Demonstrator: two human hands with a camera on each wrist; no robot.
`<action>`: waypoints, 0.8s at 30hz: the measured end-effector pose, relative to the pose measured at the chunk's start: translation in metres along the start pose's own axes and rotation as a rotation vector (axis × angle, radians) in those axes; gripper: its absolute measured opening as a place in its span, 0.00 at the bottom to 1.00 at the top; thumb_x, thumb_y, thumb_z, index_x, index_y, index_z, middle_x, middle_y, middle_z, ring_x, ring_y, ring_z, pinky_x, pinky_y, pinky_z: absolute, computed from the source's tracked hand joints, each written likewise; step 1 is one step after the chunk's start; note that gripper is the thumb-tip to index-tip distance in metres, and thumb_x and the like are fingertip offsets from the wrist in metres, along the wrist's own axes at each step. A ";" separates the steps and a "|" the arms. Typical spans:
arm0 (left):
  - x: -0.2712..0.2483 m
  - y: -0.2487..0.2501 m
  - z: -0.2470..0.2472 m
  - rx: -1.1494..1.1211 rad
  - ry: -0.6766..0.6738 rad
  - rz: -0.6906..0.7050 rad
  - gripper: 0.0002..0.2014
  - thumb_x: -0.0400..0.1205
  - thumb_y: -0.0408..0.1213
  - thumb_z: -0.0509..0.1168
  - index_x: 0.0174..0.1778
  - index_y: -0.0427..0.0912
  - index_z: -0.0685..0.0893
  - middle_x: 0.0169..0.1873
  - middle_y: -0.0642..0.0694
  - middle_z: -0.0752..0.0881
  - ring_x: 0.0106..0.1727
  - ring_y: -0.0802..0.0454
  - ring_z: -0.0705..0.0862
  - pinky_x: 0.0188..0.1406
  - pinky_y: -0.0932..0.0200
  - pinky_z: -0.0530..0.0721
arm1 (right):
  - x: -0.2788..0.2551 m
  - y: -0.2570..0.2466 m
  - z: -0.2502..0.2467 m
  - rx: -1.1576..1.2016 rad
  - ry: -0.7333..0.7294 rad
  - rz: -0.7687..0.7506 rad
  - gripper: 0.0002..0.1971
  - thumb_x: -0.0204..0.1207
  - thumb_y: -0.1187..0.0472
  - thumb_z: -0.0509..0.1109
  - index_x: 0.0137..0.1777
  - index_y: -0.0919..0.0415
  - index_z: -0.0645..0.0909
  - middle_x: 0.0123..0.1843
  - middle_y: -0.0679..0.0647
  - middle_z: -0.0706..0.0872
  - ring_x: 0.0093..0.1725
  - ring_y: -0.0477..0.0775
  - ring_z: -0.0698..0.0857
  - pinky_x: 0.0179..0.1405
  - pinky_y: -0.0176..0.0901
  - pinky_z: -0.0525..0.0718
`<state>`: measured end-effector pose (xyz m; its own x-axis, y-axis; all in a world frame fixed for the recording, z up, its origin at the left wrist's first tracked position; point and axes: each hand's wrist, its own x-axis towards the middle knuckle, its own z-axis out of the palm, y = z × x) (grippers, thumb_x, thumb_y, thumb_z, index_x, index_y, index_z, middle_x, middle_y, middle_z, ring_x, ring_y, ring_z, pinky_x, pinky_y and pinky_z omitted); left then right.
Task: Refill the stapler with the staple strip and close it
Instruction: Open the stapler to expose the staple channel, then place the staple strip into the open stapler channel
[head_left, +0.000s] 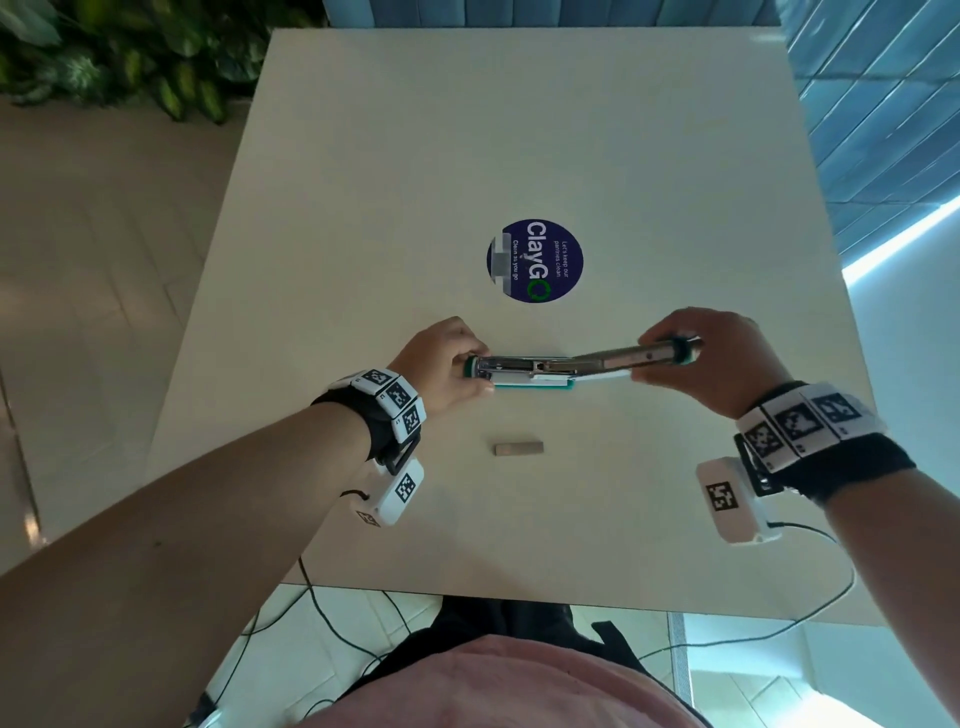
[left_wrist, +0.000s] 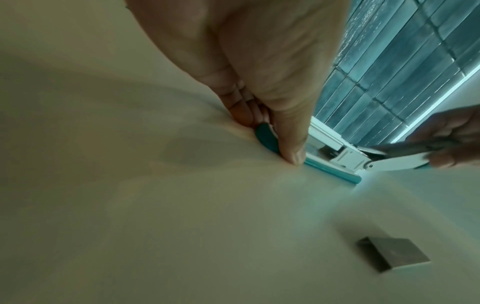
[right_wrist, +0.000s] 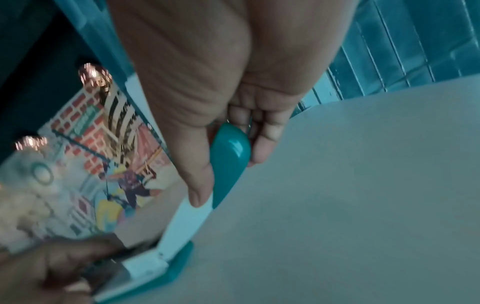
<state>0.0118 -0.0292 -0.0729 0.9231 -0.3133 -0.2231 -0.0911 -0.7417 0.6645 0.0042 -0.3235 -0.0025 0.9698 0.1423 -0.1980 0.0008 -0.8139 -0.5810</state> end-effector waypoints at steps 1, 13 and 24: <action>0.000 0.000 0.000 -0.004 0.004 0.003 0.19 0.65 0.39 0.78 0.51 0.42 0.86 0.45 0.44 0.82 0.46 0.48 0.82 0.51 0.59 0.80 | 0.003 0.006 0.001 -0.051 -0.018 0.010 0.12 0.59 0.59 0.83 0.42 0.54 0.87 0.39 0.51 0.88 0.40 0.53 0.84 0.43 0.38 0.75; -0.002 0.002 0.001 0.016 0.010 -0.003 0.21 0.65 0.39 0.77 0.53 0.41 0.82 0.46 0.47 0.77 0.47 0.50 0.78 0.50 0.57 0.81 | 0.007 0.044 0.044 -0.059 0.003 -0.010 0.14 0.67 0.61 0.77 0.54 0.57 0.85 0.51 0.59 0.87 0.52 0.63 0.82 0.57 0.51 0.78; -0.038 0.032 0.029 0.188 -0.268 0.142 0.20 0.72 0.50 0.72 0.55 0.42 0.84 0.50 0.47 0.82 0.50 0.52 0.79 0.50 0.58 0.79 | 0.006 0.051 0.044 0.058 0.027 0.042 0.18 0.62 0.63 0.81 0.54 0.57 0.85 0.50 0.58 0.89 0.50 0.59 0.85 0.57 0.50 0.80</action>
<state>-0.0373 -0.0585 -0.0639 0.7676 -0.5473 -0.3337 -0.3017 -0.7677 0.5653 -0.0003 -0.3388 -0.0681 0.9748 0.0929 -0.2027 -0.0536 -0.7845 -0.6177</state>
